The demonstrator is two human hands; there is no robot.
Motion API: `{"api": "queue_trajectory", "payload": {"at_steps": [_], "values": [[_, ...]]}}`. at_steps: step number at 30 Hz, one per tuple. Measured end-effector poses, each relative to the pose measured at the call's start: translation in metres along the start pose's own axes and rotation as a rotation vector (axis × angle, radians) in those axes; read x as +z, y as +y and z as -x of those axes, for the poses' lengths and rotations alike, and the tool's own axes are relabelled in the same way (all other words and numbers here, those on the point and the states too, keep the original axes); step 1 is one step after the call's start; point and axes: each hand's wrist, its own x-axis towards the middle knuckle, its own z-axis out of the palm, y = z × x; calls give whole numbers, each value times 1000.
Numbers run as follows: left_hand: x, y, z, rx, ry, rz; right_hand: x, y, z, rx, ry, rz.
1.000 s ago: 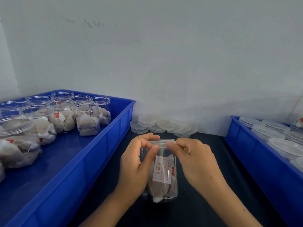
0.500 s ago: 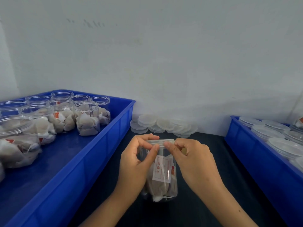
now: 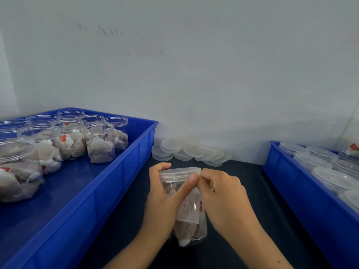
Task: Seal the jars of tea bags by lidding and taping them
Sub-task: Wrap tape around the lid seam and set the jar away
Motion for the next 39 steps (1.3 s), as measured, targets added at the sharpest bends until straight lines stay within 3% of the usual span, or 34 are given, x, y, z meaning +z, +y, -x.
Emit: {"api": "queue_trajectory", "payload": {"at_steps": [6,13,20,28,39], "values": [[-6,-6,-8,-41,-7,100,-8,-2,-1,-21,-181,177],[-14,-7,-16,29,-40,18,-14,3,-2,-6,-171,284],[-17,-11,-20,-12,-42,42,-26,5,-2,-83,-314,467],[-21,-13,-22,-96,-120,75,-18,10,-7,35,-269,343],[-21,-18,-22,-126,-89,89,-16,12,-11,38,-223,269]]}}
